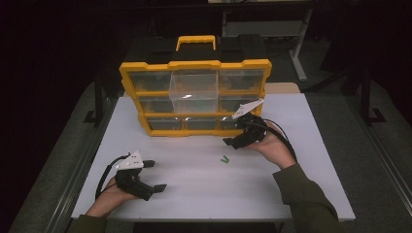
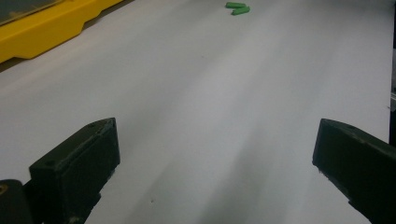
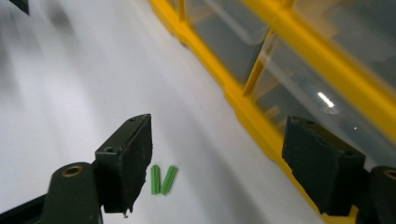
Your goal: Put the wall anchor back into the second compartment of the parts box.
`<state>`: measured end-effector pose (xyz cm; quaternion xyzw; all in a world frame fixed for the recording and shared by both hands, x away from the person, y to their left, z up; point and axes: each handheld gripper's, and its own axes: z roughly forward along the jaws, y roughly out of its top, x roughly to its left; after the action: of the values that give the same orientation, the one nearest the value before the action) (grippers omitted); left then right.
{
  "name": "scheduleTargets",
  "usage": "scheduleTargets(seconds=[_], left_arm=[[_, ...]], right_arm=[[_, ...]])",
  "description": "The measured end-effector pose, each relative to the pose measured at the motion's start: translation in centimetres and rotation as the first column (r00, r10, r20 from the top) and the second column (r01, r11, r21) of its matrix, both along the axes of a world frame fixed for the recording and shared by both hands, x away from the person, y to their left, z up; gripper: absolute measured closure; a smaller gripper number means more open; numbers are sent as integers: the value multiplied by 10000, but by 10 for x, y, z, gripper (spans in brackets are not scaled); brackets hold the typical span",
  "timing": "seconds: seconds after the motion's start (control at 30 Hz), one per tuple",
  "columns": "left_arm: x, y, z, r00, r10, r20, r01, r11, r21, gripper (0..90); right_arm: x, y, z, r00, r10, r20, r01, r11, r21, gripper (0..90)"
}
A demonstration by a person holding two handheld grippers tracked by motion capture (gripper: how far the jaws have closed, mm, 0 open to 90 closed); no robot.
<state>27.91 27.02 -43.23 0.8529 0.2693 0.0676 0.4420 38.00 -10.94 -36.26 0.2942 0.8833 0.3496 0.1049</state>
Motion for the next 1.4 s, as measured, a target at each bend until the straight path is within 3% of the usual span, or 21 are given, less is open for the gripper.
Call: scheduleTargets(seconds=[0.17,0.47,0.57,0.63,0.73,0.77,1.0,1.4], left_arm=[[0,0,0,10000,-12,2,12,10000,-2,7],[0,0,0,10000,-4,67,4,10000,23,7],[0,0,0,10000,22,74,-23,10000,34,7],[1,1,0,9999,26,121,-27,10000,58,7],[1,1,1,9999,82,109,-82,10000,-9,7],[1,1,1,9999,99,107,-99,9999,-23,7],[1,1,1,9999,85,95,-85,10000,-28,7],[1,0,0,9999,56,114,-56,10000,31,7]], right_arm=[[0,5,-12,10000,60,56,-58,9991,-426,331],[1,3,-29,9984,281,-499,-305,9984,-481,474],[-1,4,-33,9961,284,-833,-310,9991,-294,516],[-1,4,-37,9966,408,-714,-445,9977,-510,548],[-1,6,-43,9958,442,-807,-490,9971,-587,574],[-2,7,-45,9936,437,-1038,-489,9976,-480,583],[-1,14,-59,9896,756,-1227,-859,9930,-813,628],[0,19,-67,9818,926,-1657,-1097,9892,-972,705]])
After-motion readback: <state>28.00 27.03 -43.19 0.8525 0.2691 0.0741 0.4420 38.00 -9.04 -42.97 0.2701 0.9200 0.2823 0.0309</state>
